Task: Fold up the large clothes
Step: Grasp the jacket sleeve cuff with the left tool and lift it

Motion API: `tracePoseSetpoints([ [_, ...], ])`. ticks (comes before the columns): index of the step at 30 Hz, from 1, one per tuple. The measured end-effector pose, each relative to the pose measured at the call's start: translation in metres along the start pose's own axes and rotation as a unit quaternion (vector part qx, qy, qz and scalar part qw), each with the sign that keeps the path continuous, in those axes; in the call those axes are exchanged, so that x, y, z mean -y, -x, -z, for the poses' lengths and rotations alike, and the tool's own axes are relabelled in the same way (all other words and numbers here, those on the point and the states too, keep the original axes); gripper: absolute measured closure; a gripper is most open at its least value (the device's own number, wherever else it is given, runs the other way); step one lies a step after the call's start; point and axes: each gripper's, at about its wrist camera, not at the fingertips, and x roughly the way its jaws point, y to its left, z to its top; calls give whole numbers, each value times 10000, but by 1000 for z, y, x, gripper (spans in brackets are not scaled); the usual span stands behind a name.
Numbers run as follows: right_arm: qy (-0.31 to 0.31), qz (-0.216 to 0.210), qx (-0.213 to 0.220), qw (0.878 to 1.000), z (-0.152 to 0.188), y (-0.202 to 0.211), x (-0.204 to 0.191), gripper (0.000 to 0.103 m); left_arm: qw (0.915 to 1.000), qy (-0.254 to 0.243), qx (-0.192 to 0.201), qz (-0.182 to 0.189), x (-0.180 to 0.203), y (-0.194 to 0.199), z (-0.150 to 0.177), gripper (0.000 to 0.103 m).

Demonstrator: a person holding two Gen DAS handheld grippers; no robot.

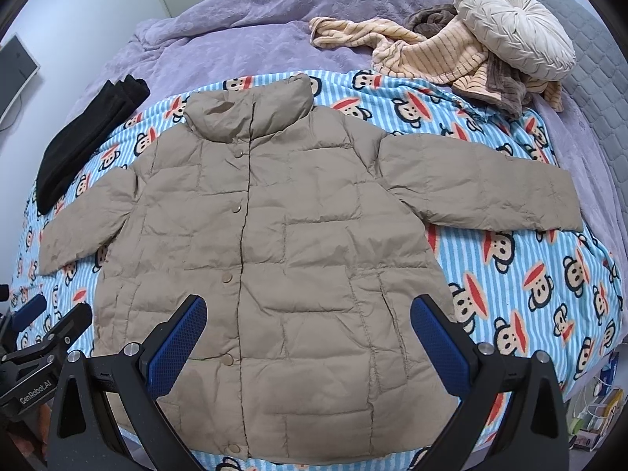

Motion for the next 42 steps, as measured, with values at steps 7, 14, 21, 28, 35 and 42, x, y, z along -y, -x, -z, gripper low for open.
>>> tracePoseSetpoints([
  [7, -69, -577, -158, 9982, 1, -18, -43, 0, 9981, 404, -369, 282, -57, -31, -3, 0],
  [14, -368, -952, -818, 9914, 7, -69, -106, 0, 9926, 1018, -460, 482, -148, -73, -5, 0],
  [21, -59, -1039, -1181, 9875, 21, -110, -174, 0, 9650, 2390, -332, 1023, -281, -138, -4, 0],
  [28, 116, -1041, -1329, 9856, 29, -141, -216, 0, 9119, 3799, -366, 1512, -385, -215, 1, 0],
  [35, 165, -1022, -1194, 9874, 10, -163, -238, 0, 9167, 3749, 78, 1382, -411, -236, -42, 0],
  [42, 124, -1068, -867, 9904, -32, -181, -264, 0, 9398, 3227, 343, 1074, -417, -235, -64, 89],
])
